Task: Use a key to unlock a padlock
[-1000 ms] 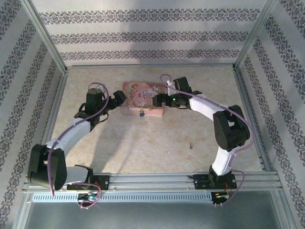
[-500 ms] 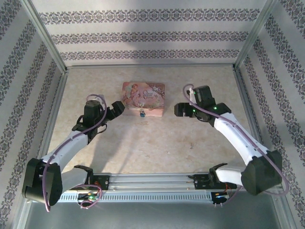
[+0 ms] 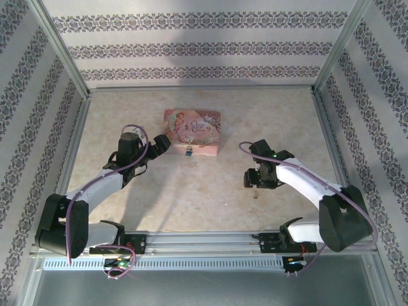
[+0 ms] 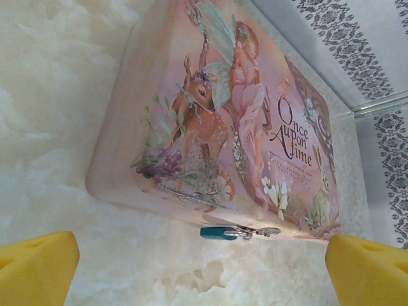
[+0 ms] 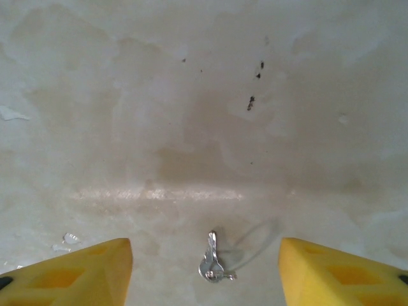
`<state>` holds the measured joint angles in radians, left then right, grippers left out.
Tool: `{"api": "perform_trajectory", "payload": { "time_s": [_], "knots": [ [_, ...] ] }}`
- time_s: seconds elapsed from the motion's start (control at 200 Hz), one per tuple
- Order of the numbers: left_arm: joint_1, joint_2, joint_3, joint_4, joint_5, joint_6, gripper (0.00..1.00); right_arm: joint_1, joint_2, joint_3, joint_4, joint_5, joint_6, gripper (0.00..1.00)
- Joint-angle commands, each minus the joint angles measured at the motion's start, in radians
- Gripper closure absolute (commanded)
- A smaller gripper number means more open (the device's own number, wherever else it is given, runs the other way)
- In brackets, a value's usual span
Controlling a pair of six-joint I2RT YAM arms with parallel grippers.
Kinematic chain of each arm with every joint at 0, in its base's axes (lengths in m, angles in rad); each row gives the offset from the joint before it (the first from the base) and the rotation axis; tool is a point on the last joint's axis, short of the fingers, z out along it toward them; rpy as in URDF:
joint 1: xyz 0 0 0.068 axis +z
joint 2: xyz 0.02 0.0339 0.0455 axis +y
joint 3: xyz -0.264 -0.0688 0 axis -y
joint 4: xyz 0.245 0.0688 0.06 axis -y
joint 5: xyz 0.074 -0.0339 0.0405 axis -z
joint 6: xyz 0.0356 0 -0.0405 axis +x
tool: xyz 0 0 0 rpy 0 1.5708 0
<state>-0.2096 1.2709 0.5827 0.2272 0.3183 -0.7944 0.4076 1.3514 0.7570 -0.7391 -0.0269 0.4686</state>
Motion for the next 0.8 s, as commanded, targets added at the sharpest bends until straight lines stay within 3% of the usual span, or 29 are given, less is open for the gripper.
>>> {"api": "perform_trajectory", "payload": {
  "time_s": [0.0,0.34,0.795],
  "knots": [
    [-0.007,-0.001,0.016,0.046,0.005,-0.011,0.01,0.02,0.066,0.003,0.027,0.002,0.013,0.41],
    [-0.007,-0.01,0.014,0.015,-0.004,0.002,0.01,0.055,0.127,-0.025,0.051,-0.026,0.04,0.45],
    [-0.007,-0.001,0.024,0.011,-0.008,0.011,0.01,0.094,0.05,-0.081,-0.026,-0.025,0.097,0.49]
  ]
}}
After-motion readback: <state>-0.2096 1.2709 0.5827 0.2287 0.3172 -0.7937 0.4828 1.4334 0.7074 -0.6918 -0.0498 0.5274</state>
